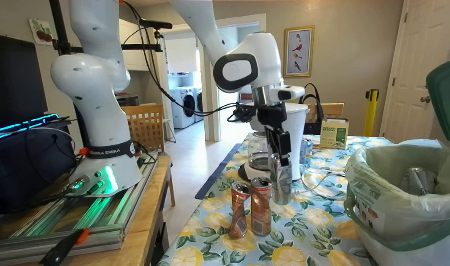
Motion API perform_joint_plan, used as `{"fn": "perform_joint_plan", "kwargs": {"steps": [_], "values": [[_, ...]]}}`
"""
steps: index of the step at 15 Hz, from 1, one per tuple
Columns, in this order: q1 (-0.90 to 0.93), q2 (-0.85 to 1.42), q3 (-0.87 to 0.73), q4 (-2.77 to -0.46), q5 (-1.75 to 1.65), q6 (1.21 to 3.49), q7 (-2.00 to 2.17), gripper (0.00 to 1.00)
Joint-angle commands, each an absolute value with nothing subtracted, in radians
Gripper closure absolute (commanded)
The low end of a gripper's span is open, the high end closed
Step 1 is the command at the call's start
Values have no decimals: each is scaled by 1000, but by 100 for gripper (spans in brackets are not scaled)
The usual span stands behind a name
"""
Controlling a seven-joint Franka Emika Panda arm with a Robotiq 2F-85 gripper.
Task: Put the cans one at a time in the bin
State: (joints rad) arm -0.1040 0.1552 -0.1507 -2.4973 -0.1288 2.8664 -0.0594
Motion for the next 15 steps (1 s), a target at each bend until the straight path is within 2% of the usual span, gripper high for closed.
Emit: {"fn": "perform_joint_plan", "kwargs": {"steps": [1,8,15], "values": [[-85,2,-214,-2494,-266,2778,75,63],[-209,-169,-176,-2369,-451,2634,291,63],[-264,-52,-193,-2205,-404,2693,247,63]]}}
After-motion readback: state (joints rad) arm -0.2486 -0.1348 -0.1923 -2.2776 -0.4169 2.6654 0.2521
